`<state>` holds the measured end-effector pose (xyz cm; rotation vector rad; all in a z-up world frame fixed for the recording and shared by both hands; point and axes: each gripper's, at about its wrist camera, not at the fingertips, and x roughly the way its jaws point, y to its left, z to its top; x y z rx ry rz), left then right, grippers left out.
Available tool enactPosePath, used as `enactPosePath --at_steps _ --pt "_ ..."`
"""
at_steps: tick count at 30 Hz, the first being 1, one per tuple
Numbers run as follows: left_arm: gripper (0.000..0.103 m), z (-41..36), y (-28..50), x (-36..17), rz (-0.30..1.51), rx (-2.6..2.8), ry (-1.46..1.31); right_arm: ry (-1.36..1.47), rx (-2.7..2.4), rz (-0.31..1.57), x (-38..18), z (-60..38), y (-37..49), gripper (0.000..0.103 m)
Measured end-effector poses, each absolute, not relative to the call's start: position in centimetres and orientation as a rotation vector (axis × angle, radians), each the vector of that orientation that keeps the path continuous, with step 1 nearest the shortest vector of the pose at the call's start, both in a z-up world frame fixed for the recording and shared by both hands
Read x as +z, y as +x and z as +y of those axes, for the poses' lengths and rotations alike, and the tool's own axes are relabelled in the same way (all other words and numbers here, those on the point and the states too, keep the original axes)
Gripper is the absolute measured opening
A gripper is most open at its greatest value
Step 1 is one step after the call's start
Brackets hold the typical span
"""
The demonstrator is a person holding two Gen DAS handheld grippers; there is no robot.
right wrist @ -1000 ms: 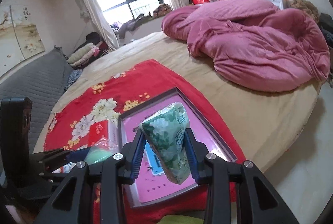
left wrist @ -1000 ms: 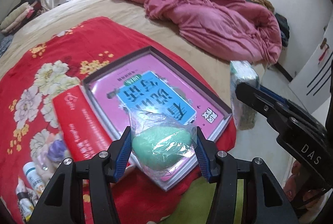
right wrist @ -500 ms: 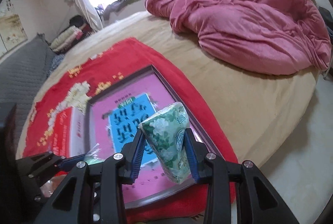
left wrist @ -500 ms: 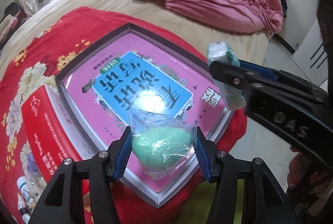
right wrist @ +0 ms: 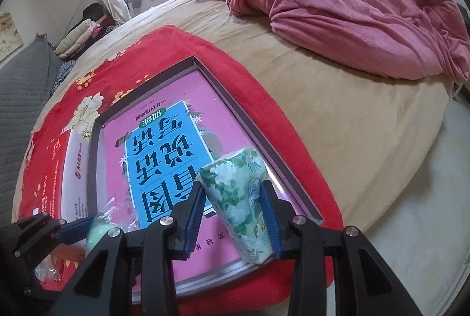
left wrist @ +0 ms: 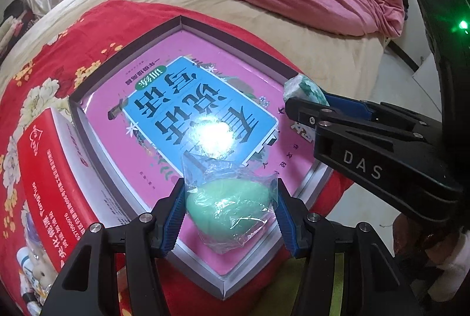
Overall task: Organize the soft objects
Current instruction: 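Carry the tissue pack with the right tool while the left carries the sponge toward the tray, then lower the tissue pack into the tray, open the right tool while the left releases the sponge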
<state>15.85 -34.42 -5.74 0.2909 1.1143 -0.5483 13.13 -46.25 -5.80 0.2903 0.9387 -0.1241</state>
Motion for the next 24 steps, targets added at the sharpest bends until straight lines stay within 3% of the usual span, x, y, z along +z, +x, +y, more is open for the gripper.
enactPosePath --at_steps 7,24 --pt "0.058 -34.3 16.0 -6.5 1.128 -0.538 0.288 0.351 -0.077 0.957 -6.6 -46.4 13.5 0.047" --pt "0.06 -34.8 15.9 -7.4 1.142 -0.534 0.325 0.327 -0.096 0.924 -5.1 -46.3 12.1 0.048"
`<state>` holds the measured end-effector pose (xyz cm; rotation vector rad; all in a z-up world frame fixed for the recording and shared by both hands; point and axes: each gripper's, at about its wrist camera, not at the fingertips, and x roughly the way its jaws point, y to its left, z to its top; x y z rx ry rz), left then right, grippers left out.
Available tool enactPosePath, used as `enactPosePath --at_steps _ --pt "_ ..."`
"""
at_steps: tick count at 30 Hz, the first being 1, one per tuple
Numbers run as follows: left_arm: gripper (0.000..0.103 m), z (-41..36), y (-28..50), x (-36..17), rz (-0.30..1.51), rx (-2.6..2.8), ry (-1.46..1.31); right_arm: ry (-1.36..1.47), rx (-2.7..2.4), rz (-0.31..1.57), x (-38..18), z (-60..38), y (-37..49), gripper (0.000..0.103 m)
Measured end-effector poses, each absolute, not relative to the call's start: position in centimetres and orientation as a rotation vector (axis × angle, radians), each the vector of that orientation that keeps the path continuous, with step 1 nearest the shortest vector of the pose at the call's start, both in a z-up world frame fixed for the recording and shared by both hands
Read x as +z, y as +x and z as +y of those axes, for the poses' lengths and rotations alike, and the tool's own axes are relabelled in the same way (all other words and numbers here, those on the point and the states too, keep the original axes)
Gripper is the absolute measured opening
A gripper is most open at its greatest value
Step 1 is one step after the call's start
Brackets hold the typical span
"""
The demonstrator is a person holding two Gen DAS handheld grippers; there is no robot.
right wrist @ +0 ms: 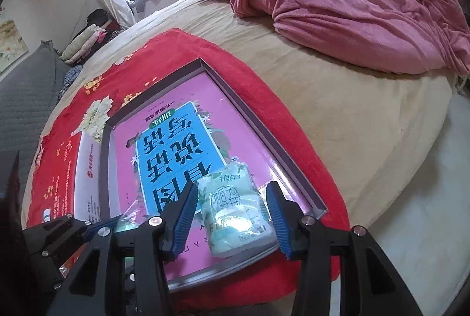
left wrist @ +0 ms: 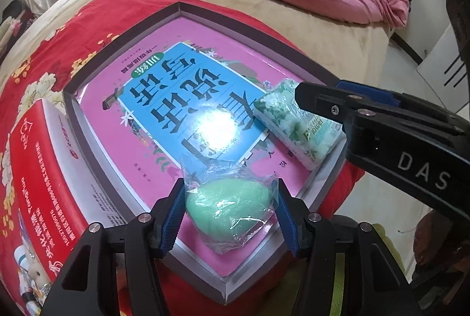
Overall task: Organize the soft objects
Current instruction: 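Lower the tissue pack into the tray, open the right tool while the left releases the sponge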
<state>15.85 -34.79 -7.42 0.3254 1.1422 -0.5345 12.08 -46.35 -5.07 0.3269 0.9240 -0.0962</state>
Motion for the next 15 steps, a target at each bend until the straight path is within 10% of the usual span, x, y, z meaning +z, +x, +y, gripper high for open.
enactPosePath --at_steps 15 --pt "0.064 -35.11 15.22 -7.5 1.149 -0.543 0.35 0.297 -0.129 0.915 -4.48 -46.52 11.74 0.049"
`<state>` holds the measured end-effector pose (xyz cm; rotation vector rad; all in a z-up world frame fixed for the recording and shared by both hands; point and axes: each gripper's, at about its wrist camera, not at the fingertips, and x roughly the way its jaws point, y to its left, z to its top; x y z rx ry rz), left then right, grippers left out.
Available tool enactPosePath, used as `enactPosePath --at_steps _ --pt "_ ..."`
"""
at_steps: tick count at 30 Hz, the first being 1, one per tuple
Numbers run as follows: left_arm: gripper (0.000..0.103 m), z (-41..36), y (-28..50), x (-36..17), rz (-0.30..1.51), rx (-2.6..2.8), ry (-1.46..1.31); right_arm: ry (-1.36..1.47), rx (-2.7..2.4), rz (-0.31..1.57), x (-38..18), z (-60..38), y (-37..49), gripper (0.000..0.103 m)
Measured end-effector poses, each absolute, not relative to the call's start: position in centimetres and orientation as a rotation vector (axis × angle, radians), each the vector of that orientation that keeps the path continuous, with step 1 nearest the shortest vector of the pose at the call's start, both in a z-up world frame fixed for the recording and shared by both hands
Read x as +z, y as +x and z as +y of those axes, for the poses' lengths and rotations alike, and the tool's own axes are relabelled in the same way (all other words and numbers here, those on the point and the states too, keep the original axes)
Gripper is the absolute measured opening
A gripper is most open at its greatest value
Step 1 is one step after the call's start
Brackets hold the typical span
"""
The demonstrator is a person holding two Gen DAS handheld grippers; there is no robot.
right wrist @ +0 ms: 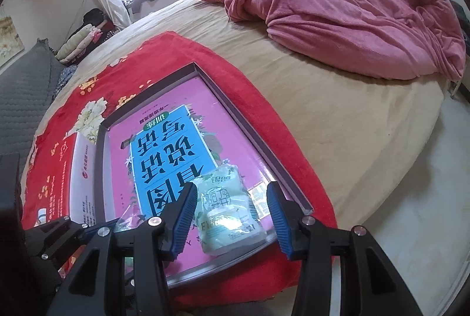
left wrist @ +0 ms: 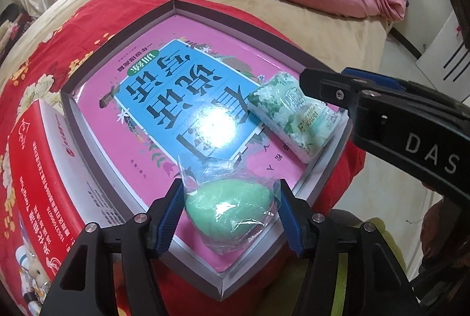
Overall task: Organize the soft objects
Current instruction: 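Lower the tissue pack into the tray, open the right tool while the left releases the sponge, then withdraw both open tools from the tray back toward the pile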
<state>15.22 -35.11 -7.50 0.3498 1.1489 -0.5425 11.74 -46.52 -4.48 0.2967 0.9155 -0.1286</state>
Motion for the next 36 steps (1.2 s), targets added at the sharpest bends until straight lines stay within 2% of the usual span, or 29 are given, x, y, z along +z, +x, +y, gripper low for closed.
enactPosePath --at_steps 9,12,16,25,36 --pt "0.073 -34.4 14.4 -6.5 1.147 -0.564 0.325 0.276 -0.127 0.936 -4.6 -46.1 11.7 0.05" --pt "0.073 -34.1 14.3 -6.1 1.145 -0.569 0.302 0.274 -0.128 0.927 -4.3 -46.1 11.6 0.051" --pt "0.074 -33.7 14.1 -5.5 1.135 -0.567 0.291 0.273 -0.133 0.921 -3.8 -46.2 11.4 0.059" --pt "0.076 -32.9 13.3 -3.7 1.106 -0.583 0.251 0.263 -0.148 0.907 -2.6 -46.3 10.9 0.065" --pt "0.077 -31.1 12.3 -1.2 1.062 -0.586 0.197 0.248 -0.164 0.876 -0.6 -45.9 10.0 0.066"
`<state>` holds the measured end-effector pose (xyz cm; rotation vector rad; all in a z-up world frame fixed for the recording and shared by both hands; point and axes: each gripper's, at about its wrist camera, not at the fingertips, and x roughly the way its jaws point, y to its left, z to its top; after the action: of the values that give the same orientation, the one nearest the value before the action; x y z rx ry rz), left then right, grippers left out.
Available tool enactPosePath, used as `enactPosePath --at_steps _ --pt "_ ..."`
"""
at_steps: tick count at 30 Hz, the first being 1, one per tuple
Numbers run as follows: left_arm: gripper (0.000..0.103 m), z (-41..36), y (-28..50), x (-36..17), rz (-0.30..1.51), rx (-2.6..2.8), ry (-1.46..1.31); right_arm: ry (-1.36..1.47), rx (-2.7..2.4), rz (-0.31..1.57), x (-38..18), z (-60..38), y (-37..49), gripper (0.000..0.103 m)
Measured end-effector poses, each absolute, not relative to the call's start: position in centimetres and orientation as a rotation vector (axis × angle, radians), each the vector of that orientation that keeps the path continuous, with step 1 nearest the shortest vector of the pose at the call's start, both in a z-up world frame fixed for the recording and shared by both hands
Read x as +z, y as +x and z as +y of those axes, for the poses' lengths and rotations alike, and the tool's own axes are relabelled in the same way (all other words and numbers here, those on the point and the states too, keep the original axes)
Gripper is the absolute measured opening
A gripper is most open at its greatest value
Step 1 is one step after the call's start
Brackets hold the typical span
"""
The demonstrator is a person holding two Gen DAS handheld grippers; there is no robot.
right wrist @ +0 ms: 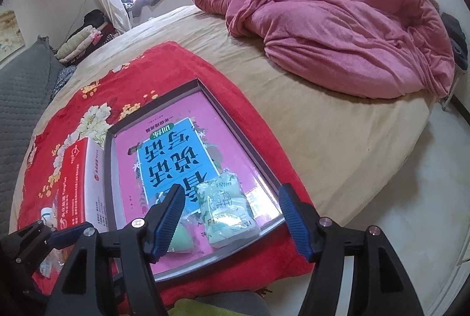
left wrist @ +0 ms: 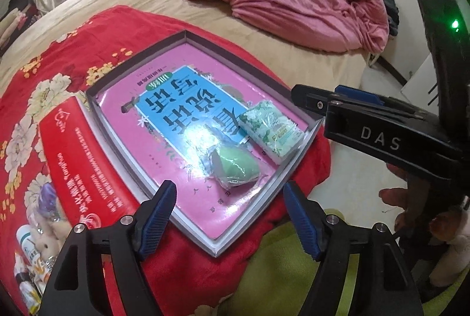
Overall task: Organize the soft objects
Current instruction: 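Withdraw both open tools from the tray back toward the pile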
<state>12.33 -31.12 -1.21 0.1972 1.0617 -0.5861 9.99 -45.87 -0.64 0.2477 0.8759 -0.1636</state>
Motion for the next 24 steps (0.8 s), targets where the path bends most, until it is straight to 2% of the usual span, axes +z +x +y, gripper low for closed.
enactPosePath --at_steps 21,24 --pt "0.078 -22.3 10.5 4.5 0.939 -0.494 0.028 0.187 -0.116 0.787 4.7 -40.5 8.4 0.068" --pt "0.078 -21.0 10.3 5.1 0.922 -0.478 0.01 0.164 -0.099 0.772 5.7 -39.2 8.2 0.076"
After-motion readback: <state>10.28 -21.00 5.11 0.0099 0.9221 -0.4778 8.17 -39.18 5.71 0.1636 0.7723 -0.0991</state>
